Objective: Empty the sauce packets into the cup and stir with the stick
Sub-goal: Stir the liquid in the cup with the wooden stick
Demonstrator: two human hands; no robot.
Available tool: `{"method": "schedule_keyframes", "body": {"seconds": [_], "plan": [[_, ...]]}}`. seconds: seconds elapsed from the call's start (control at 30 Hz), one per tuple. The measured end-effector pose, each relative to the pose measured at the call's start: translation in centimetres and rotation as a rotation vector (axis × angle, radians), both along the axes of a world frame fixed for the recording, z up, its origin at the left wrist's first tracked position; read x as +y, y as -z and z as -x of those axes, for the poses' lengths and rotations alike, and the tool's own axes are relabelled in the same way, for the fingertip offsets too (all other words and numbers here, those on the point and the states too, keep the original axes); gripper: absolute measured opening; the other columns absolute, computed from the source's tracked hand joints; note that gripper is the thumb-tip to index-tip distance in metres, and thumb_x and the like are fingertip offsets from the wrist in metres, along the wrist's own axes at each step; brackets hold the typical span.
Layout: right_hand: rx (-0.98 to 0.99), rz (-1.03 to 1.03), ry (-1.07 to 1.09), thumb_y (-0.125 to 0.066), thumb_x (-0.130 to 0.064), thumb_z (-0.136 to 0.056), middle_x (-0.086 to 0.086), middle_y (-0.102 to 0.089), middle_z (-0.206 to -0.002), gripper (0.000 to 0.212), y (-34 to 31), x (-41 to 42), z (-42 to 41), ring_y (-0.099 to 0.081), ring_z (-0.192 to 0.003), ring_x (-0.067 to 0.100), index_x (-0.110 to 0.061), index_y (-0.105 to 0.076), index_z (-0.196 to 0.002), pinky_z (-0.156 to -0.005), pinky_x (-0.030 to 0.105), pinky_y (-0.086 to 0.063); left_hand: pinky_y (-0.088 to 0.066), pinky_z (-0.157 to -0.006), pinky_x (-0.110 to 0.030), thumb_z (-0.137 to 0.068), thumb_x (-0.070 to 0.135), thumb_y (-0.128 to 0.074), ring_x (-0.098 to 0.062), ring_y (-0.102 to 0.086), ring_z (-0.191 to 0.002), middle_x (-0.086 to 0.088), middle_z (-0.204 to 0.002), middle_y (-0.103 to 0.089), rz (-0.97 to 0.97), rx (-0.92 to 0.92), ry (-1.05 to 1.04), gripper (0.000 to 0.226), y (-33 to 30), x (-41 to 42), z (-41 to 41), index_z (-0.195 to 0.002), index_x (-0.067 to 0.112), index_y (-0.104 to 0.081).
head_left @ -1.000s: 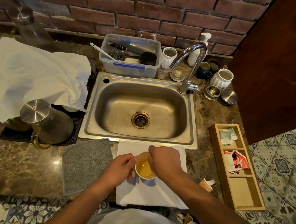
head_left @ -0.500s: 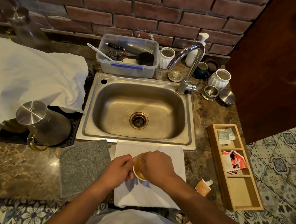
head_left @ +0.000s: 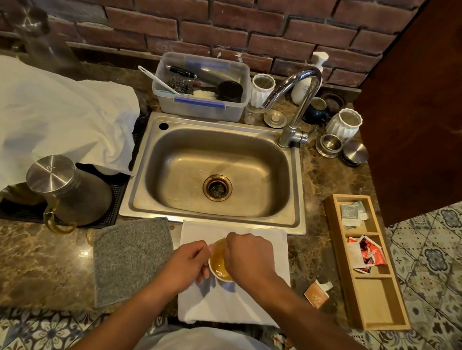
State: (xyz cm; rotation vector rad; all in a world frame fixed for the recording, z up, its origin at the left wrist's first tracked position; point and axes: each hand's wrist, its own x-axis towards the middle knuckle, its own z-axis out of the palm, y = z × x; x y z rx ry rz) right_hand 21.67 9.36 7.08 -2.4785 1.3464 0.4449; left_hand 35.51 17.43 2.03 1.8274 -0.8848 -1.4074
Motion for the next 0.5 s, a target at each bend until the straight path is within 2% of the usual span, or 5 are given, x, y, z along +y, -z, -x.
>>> {"method": "schedule_keyframes", "body": {"seconds": [0.1,0.2,0.3,0.5], "plan": [[0.026,-0.065,0.007,-0.073,-0.036,-0.088,0.006,-0.074,-0.11,0.036,-0.2,0.3,-0.3,-0.07,-0.098,0.026,-0.016,-0.071,-0.118,-0.087,0.033,-0.051,-0.05,-0.057,-0.029,-0.104,0.024,-0.053,-0.014,-0.058,-0.05,-0.008,-0.06,-0.067,0.014,0.004,-0.001,0.036,-0.1,0.0,0.0,-0.072,0.009,-0.06],[0.061,-0.11,0.012,-0.072,-0.031,-0.087,0.006,-0.074,-0.102,0.025,-0.6,0.3,0.1,-0.07,-0.093,0.026,-0.016,-0.074,-0.107,-0.078,0.031,-0.048,-0.05,-0.057,-0.027,-0.104,0.029,-0.053,-0.014,-0.059,-0.051,-0.014,-0.061,-0.067,0.021,0.005,-0.001,0.039,-0.1,0.1,0.0,-0.073,0.008,-0.061],[0.106,-0.112,0.008,-0.075,-0.039,-0.083,0.005,-0.073,-0.103,0.034,-1.0,0.0,0.5,-0.069,-0.091,0.025,-0.018,-0.073,-0.109,-0.08,0.031,-0.049,-0.051,-0.059,-0.03,-0.104,0.03,-0.052,-0.017,-0.06,-0.053,-0.023,-0.068,-0.069,0.022,0.013,-0.005,0.041,0.1,0.2,0.0,-0.076,0.002,-0.061],[0.085,-0.023,-0.034,-0.078,-0.044,-0.081,0.006,-0.071,-0.117,0.057,-1.1,-0.2,0.2,-0.069,-0.101,0.027,-0.02,-0.06,-0.131,-0.09,0.036,-0.052,-0.051,-0.058,-0.03,-0.105,0.029,-0.052,-0.018,-0.06,-0.055,-0.026,-0.072,-0.069,0.009,0.01,-0.01,0.041,-0.2,0.2,0.2,-0.082,-0.003,-0.061]]}}
